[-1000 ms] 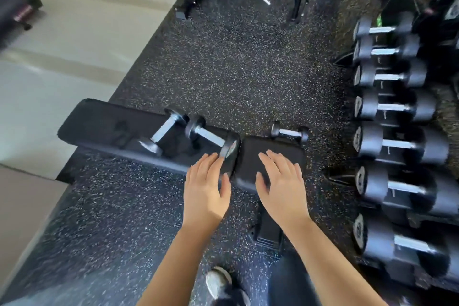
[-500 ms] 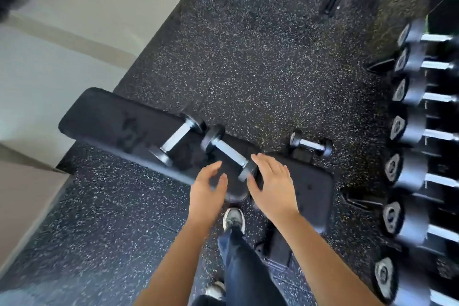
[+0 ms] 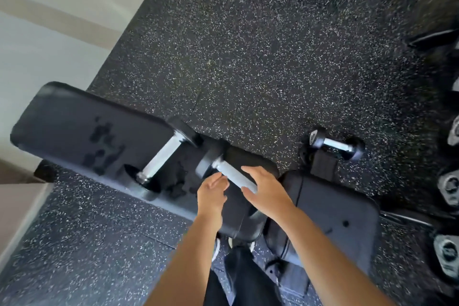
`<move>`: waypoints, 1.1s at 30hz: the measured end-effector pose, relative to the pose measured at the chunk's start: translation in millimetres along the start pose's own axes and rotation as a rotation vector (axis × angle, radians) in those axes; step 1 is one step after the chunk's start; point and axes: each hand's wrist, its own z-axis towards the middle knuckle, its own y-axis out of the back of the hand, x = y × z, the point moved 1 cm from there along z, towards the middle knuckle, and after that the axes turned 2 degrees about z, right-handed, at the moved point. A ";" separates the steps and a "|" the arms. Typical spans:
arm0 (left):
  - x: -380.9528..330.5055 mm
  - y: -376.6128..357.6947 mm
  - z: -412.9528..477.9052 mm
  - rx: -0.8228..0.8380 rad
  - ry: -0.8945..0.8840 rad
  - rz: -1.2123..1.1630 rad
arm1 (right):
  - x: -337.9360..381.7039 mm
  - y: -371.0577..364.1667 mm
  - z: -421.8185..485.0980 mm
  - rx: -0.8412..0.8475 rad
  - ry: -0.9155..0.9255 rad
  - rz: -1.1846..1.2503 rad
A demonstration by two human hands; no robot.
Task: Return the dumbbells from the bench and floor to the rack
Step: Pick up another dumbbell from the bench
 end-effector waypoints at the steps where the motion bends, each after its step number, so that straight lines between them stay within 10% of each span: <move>1: 3.9 -5.7 10.6 -0.002 0.019 -0.016 | -5.1 -2.9 11.1 0.014 -0.005 -0.001; 20: 50.4 -22.5 83.2 0.229 0.121 -0.519 | -47.4 -13.9 85.9 0.446 -0.214 0.057; 33: 12.2 -4.1 3.9 0.380 0.089 -0.260 | 0.5 13.1 -6.7 0.346 -0.298 0.267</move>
